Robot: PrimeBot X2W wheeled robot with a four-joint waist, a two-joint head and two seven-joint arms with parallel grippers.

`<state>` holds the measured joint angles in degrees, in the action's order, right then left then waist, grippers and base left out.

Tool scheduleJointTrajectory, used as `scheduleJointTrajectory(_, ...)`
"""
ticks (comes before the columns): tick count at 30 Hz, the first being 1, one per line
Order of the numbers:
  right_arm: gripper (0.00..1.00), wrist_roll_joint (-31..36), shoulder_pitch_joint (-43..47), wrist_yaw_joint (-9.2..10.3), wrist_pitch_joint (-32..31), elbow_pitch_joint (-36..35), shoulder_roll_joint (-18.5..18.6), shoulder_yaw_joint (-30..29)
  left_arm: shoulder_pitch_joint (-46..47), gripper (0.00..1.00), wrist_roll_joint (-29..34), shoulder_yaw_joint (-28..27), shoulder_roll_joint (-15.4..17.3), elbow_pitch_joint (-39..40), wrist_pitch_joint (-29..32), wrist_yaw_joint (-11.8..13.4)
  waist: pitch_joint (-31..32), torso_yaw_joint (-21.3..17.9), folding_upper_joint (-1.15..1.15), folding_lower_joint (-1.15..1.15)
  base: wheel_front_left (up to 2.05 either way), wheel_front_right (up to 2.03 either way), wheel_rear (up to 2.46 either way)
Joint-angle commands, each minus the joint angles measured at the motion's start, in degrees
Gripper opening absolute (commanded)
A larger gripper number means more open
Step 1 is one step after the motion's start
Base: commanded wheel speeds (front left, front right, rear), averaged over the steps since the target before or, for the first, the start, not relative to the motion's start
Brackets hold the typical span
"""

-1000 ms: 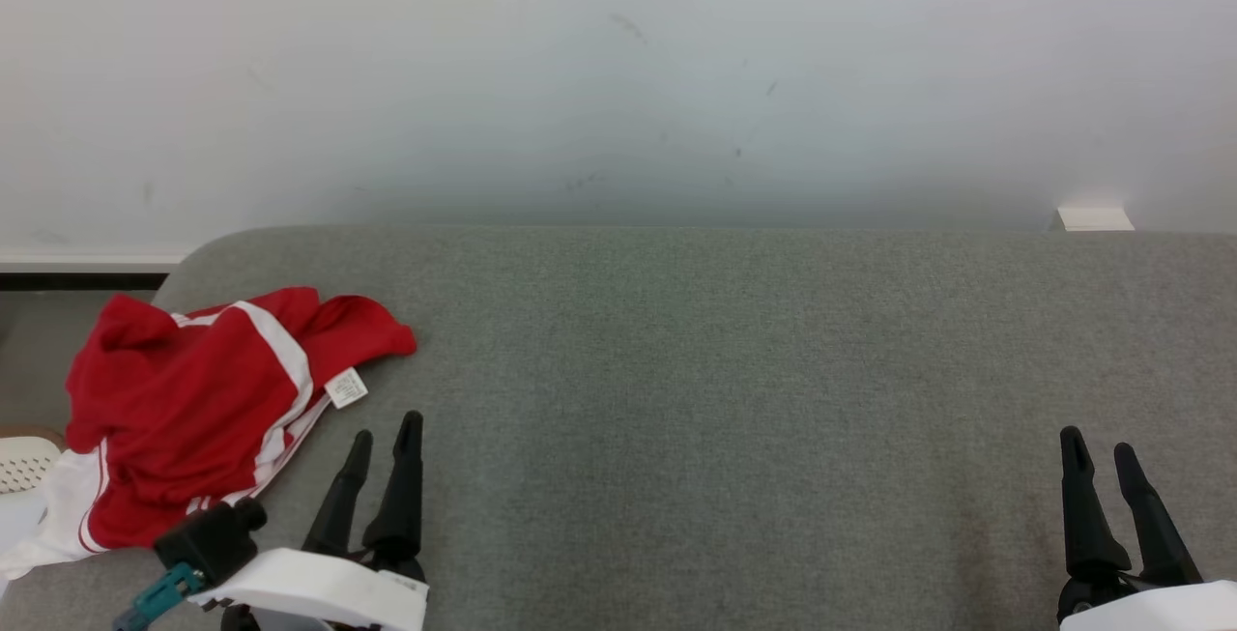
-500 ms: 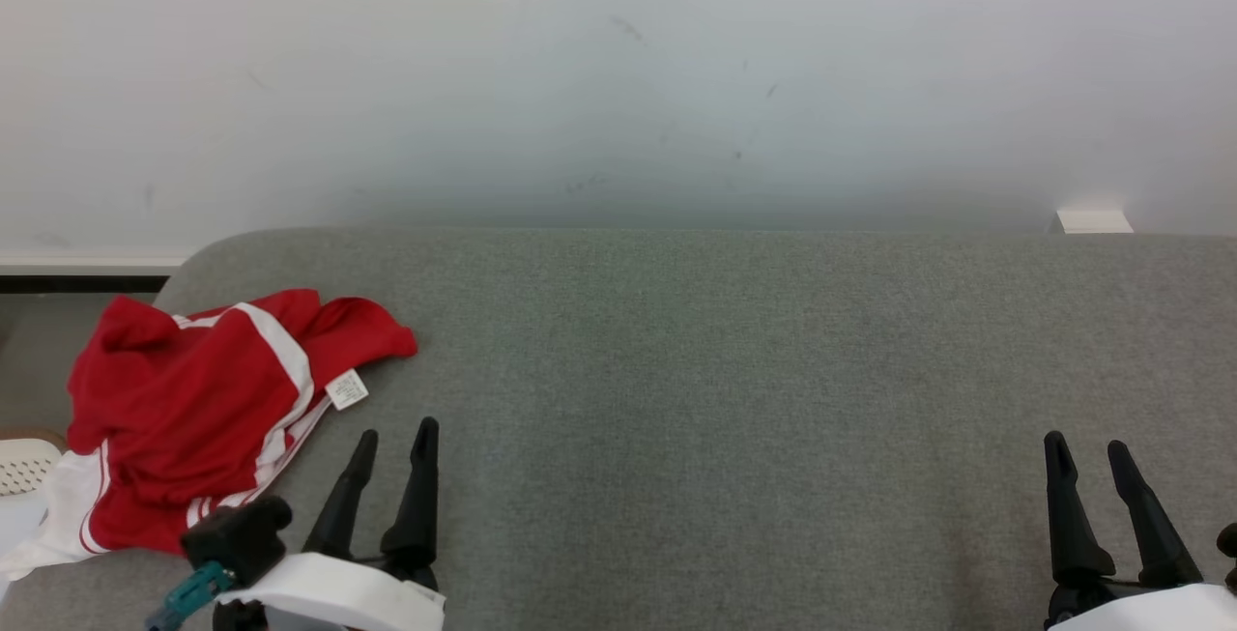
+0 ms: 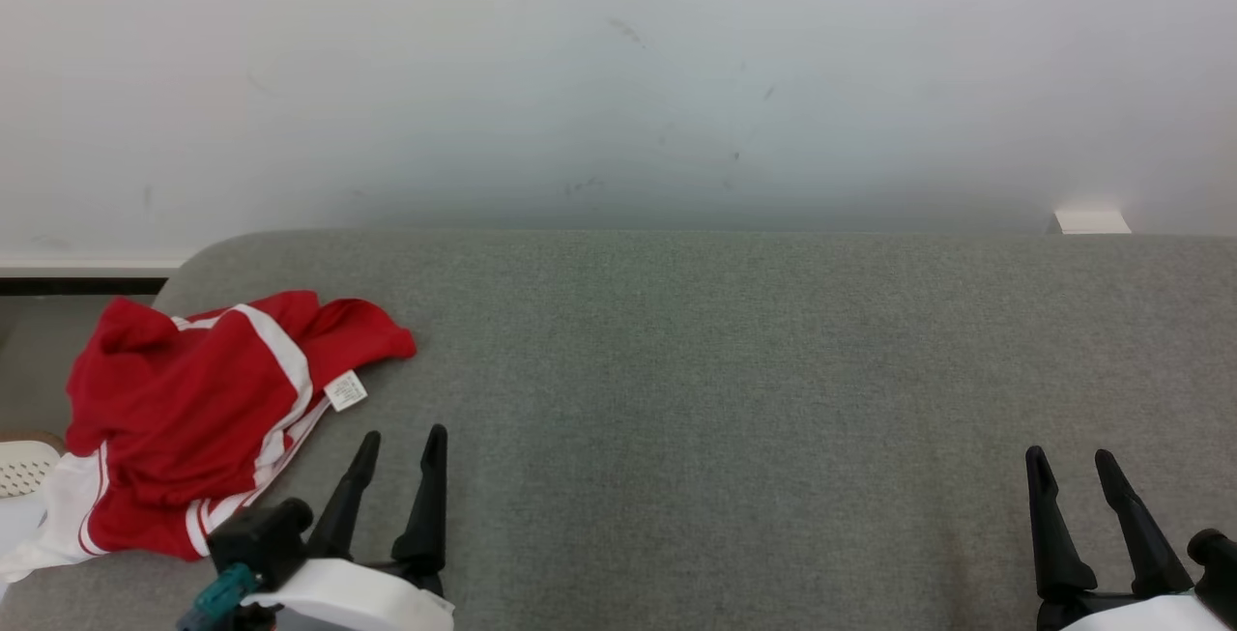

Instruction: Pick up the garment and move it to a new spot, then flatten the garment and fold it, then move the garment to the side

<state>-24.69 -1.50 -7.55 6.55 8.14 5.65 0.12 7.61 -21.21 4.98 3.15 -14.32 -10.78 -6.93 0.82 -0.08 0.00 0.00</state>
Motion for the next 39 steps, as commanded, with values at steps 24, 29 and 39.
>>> scheduleJointTrajectory(24, 1.00, 11.11, 1.31, 0.11, 1.87, -0.03, -0.88, 0.10, 0.68, 1.00, 12.55, 0.63, 0.02, -2.51, -3.23, 1.51, 0.16, 0.04, 0.00, 0.00, 0.00, 0.00, 0.00)
scheduleJointTrajectory(29, 1.00, 13.05, 1.39, 0.11, 2.26, -0.11, -1.17, -0.15, 0.81, 1.00, 14.12, 0.69, -0.01, -2.87, -3.61, 1.63, 0.20, 0.03, 0.00, 0.00, 0.00, 0.00, 0.00)
scheduleJointTrajectory(39, 1.00, 15.49, 1.68, 0.12, 3.06, -0.07, -1.68, -0.77, 0.81, 1.00, 16.25, 0.51, -0.10, -3.51, -4.41, 1.67, 0.19, -0.05, 0.00, 0.00, 0.00, 0.00, 0.00)
